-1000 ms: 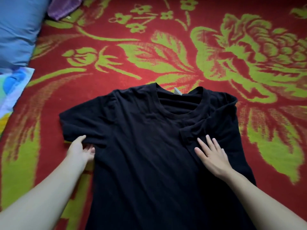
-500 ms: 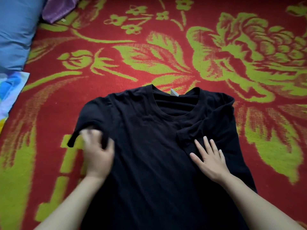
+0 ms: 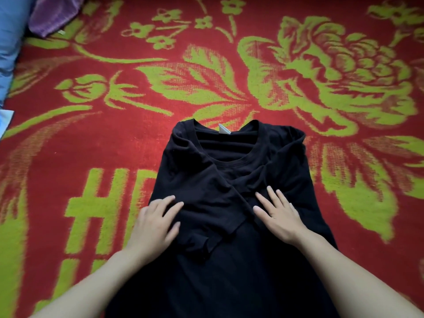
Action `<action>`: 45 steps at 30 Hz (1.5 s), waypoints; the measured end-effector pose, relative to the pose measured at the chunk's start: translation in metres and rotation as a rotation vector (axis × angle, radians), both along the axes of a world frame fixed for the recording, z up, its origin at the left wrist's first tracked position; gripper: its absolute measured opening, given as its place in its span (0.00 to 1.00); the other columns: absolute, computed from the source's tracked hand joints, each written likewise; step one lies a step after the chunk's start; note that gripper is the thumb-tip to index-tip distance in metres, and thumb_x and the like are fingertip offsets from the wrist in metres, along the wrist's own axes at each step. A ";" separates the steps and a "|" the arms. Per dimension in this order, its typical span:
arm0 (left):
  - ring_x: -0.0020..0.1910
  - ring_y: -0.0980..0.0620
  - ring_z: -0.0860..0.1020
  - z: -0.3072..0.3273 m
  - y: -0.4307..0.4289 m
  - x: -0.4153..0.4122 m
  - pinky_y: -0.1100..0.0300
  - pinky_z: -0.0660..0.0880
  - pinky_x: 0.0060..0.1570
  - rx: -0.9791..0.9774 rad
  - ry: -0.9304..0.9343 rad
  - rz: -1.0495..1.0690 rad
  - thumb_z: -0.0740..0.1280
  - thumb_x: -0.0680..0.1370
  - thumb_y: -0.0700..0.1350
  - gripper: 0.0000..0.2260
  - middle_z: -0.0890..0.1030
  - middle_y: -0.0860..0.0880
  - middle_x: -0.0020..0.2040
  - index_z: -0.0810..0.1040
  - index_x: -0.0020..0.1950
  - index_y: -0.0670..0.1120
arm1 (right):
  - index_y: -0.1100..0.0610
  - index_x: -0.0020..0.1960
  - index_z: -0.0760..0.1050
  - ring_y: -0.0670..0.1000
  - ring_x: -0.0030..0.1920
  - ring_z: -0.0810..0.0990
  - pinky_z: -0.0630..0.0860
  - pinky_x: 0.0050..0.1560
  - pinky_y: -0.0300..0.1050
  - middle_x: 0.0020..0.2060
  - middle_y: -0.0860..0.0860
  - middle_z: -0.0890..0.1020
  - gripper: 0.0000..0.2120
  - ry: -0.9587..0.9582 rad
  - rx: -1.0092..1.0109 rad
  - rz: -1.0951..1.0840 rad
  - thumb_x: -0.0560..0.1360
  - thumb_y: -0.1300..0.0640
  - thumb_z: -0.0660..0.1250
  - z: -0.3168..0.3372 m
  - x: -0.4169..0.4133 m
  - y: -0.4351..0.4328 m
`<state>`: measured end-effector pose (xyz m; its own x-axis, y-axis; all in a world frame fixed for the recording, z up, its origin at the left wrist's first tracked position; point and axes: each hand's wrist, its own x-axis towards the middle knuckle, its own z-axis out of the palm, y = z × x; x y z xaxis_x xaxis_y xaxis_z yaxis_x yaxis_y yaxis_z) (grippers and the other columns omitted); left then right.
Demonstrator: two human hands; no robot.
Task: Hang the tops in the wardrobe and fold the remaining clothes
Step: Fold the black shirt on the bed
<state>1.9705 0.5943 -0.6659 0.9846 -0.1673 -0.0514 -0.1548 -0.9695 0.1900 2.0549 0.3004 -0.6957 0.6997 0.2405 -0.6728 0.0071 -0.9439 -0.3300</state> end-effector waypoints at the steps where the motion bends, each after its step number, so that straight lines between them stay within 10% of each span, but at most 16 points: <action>1: 0.52 0.41 0.80 0.001 0.001 0.010 0.50 0.76 0.45 -0.001 0.038 0.082 0.62 0.72 0.49 0.18 0.80 0.40 0.56 0.81 0.56 0.41 | 0.40 0.75 0.49 0.46 0.75 0.36 0.41 0.73 0.51 0.76 0.44 0.41 0.26 0.013 0.003 -0.011 0.79 0.38 0.47 0.003 0.001 0.001; 6: 0.69 0.42 0.63 0.000 0.015 0.070 0.48 0.63 0.64 -0.113 0.291 0.521 0.64 0.78 0.49 0.25 0.64 0.44 0.72 0.64 0.73 0.47 | 0.41 0.73 0.59 0.52 0.74 0.52 0.56 0.69 0.55 0.75 0.47 0.55 0.22 0.025 -0.118 0.092 0.79 0.43 0.48 0.029 0.021 0.008; 10: 0.66 0.41 0.70 0.006 0.026 0.111 0.52 0.66 0.62 -0.482 0.354 0.730 0.66 0.77 0.46 0.25 0.71 0.39 0.67 0.64 0.72 0.42 | 0.51 0.55 0.77 0.56 0.59 0.68 0.64 0.54 0.49 0.57 0.51 0.76 0.16 -0.390 -0.184 0.096 0.79 0.49 0.52 0.056 0.079 0.010; 14: 0.61 0.45 0.72 0.014 0.032 0.140 0.57 0.67 0.54 -0.689 0.418 0.777 0.68 0.76 0.48 0.26 0.71 0.41 0.66 0.64 0.72 0.44 | 0.52 0.60 0.76 0.57 0.63 0.67 0.65 0.56 0.50 0.60 0.52 0.75 0.15 -0.482 -0.064 -0.297 0.78 0.53 0.56 0.064 0.125 -0.021; 27: 0.53 0.46 0.76 -0.001 0.020 0.183 0.55 0.70 0.52 -0.762 0.240 0.908 0.69 0.75 0.54 0.18 0.78 0.44 0.53 0.78 0.55 0.40 | 0.55 0.75 0.56 0.58 0.69 0.67 0.65 0.68 0.54 0.70 0.56 0.67 0.31 -0.163 0.185 -0.569 0.78 0.43 0.59 0.033 0.172 -0.047; 31: 0.42 0.43 0.78 -0.004 0.012 0.192 0.52 0.76 0.46 -0.801 0.213 0.972 0.68 0.75 0.39 0.03 0.80 0.42 0.42 0.77 0.41 0.45 | 0.56 0.67 0.67 0.61 0.60 0.74 0.71 0.59 0.51 0.64 0.58 0.70 0.20 -0.198 0.008 -0.493 0.77 0.51 0.61 0.024 0.170 -0.035; 35: 0.32 0.51 0.72 0.007 0.021 0.186 0.59 0.69 0.33 -0.945 0.093 0.959 0.65 0.74 0.34 0.09 0.76 0.46 0.34 0.75 0.37 0.45 | 0.59 0.49 0.73 0.52 0.44 0.76 0.71 0.44 0.43 0.50 0.60 0.79 0.03 -0.227 0.397 -0.700 0.76 0.63 0.64 0.036 0.164 -0.049; 38: 0.34 0.52 0.72 0.027 0.039 0.178 0.61 0.69 0.38 -1.118 0.030 0.892 0.62 0.74 0.30 0.11 0.75 0.47 0.34 0.73 0.36 0.45 | 0.55 0.42 0.71 0.47 0.35 0.73 0.66 0.32 0.40 0.39 0.52 0.78 0.06 -0.191 0.505 -0.763 0.75 0.64 0.65 0.056 0.155 -0.061; 45: 0.34 0.57 0.81 0.077 0.073 0.126 0.69 0.77 0.35 -1.323 0.134 0.602 0.59 0.74 0.27 0.19 0.84 0.50 0.36 0.77 0.33 0.47 | 0.58 0.37 0.68 0.50 0.41 0.76 0.71 0.41 0.40 0.43 0.53 0.80 0.14 -0.253 0.693 -0.776 0.72 0.76 0.60 0.105 0.103 -0.087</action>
<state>2.0967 0.6672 -0.5889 0.9215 0.2633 -0.2855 0.2930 0.0113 0.9561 2.1577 0.2131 -0.5904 0.9256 -0.0566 -0.3743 -0.3714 -0.3269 -0.8690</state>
